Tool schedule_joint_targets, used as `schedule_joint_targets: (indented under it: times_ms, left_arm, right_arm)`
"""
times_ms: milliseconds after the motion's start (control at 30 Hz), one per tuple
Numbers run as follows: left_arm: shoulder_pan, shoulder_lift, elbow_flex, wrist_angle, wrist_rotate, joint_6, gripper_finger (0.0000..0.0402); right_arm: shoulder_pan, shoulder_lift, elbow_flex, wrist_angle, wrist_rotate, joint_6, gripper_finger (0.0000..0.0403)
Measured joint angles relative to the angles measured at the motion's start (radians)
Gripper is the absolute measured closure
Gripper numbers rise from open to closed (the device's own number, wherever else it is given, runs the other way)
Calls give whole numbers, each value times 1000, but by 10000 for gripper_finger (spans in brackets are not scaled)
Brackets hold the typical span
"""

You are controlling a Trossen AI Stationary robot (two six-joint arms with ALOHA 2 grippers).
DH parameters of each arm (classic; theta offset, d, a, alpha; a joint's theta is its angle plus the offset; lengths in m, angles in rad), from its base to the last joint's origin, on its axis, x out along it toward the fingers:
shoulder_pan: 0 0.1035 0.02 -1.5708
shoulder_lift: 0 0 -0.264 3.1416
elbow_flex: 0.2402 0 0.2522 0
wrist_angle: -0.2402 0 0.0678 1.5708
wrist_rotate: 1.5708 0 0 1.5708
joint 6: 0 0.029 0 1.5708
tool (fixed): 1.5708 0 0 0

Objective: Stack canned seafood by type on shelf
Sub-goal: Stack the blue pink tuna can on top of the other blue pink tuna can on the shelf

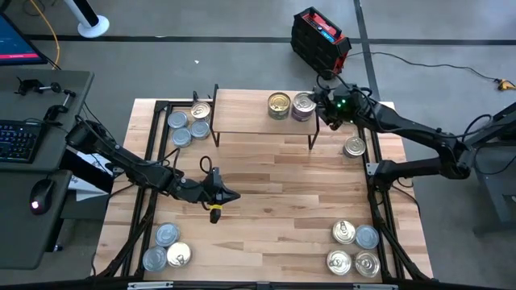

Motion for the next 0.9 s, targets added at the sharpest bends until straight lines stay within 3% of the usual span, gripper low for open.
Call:
schedule_joint_targets:
  times_ms: [133, 233, 400, 500, 600, 733, 900]
  left_arm:
    - [0, -1, 0, -3, 48, 0, 401]
    - [-4, -5, 0, 1, 102, 0, 401]
    - [0, -5, 0, 1, 99, 0, 402]
    - [20, -5, 0, 9, 97, 0, 402]
    - [47, -5, 0, 41, 95, 2, 402]
    - [88, -5, 0, 68, 94, 8, 402]
    - [120, -5, 1, 108, 94, 8, 401]
  right_arm:
    - [0, -52, 0, -17, -27, -112, 75]
    - [4, -117, 0, -50, -109, -282, 75]
    - [93, -242, 0, -229, -236, -491, 75]
    - [228, -295, 0, -383, -203, -491, 75]
    - [414, -306, 0, -500, -102, -420, 75]
    - [697, -255, -11, -472, 33, -334, 75]
    - [976, -112, -14, -430, 10, -285, 75]
